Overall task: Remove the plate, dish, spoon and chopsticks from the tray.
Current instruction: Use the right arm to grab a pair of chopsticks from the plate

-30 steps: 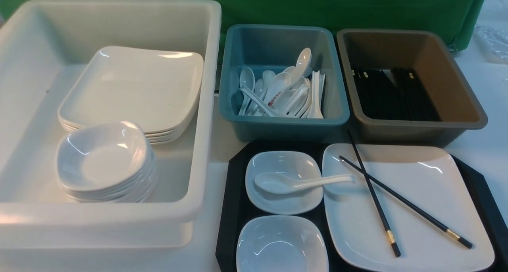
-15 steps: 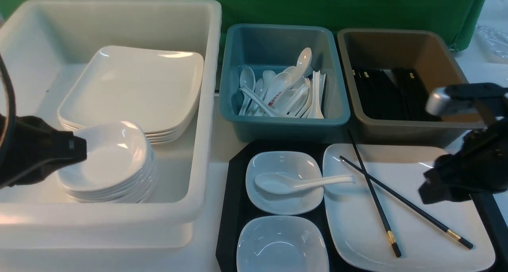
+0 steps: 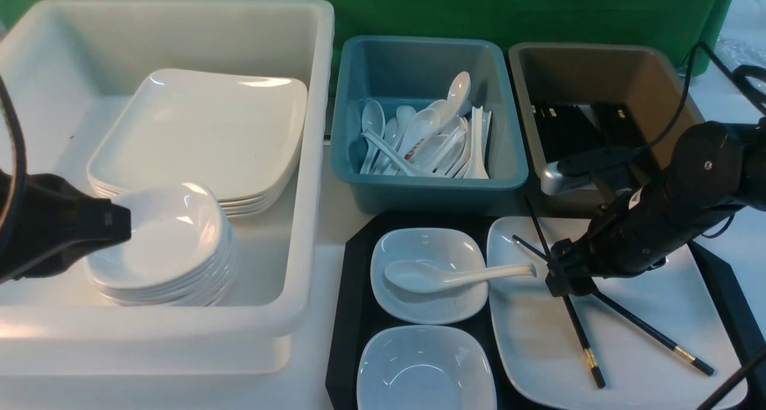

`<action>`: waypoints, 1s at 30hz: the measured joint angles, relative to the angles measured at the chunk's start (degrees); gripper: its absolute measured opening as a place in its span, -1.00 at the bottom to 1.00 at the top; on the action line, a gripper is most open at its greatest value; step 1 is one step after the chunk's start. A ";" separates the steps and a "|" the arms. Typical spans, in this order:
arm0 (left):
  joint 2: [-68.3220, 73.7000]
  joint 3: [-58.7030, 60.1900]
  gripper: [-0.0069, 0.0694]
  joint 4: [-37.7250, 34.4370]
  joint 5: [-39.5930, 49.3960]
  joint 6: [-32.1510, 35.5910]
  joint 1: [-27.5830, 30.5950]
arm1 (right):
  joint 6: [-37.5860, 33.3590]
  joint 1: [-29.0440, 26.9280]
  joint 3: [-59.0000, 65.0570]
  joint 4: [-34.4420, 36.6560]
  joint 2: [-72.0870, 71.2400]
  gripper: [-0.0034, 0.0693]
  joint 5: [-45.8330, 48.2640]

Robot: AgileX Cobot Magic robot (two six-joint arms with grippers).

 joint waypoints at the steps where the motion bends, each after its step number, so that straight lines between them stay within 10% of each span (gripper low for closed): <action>1: 0.00 0.00 -0.78 0.00 -0.13 0.08 0.00 | 0.00 0.00 -0.09 0.00 0.71 0.73 -0.12; 6: 0.00 0.00 -0.78 0.00 -0.48 1.20 0.00 | 0.00 0.02 -0.36 -0.56 2.22 0.42 -0.26; 13: 0.00 0.00 -0.78 -0.06 -1.42 1.70 0.00 | -0.19 0.02 -0.85 -0.54 2.28 -0.70 5.55; 30: 0.00 0.00 -0.78 -0.12 -2.07 1.70 0.00 | -1.11 0.02 -0.51 0.30 -8.53 -0.71 16.62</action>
